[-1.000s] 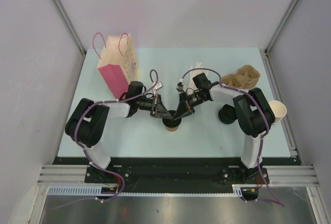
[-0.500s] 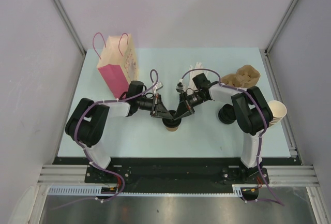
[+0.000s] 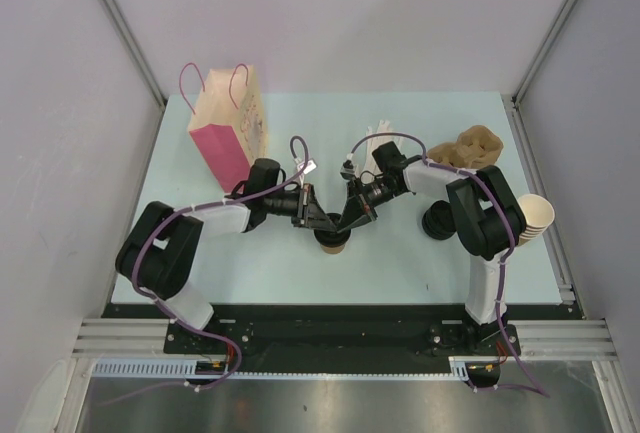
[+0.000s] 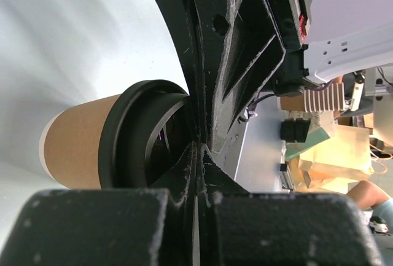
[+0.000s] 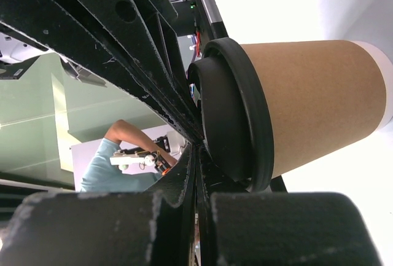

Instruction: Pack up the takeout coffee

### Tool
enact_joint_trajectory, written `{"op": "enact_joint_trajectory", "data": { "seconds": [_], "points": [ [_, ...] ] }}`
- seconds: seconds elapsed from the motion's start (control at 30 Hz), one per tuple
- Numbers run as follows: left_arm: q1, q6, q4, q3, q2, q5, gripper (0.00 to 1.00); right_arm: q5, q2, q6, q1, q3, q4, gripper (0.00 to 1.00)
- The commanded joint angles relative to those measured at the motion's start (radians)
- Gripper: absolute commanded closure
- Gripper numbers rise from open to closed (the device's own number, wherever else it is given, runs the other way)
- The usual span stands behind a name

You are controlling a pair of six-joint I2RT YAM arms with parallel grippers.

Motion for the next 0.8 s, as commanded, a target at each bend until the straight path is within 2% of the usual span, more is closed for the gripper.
{"op": "enact_joint_trajectory", "data": {
  "seconds": [0.0, 0.23, 0.43, 0.57, 0.77],
  "points": [
    [-0.032, 0.087, -0.078, -0.03, 0.026, -0.121, 1.0, 0.425, 0.116, -0.074, 0.028, -0.05, -0.026, 1.0],
    [-0.032, 0.087, -0.063, -0.038, -0.019, -0.098, 1.0, 0.282, 0.015, -0.077, 0.049, -0.042, 0.03, 1.0],
    [-0.033, 0.064, -0.031, -0.039, -0.075, -0.036, 1.0, 0.232, -0.025, -0.08, 0.074, -0.03, 0.033, 1.0],
    [-0.028, 0.105, -0.116, -0.027, -0.027, -0.084, 1.0, 0.187, -0.071, -0.075, 0.068, -0.027, 0.044, 1.0],
    [-0.025, 0.099, -0.12, -0.007, 0.027, -0.101, 1.0, 0.118, -0.195, -0.012, 0.023, -0.02, 0.106, 1.0]
  ]
}}
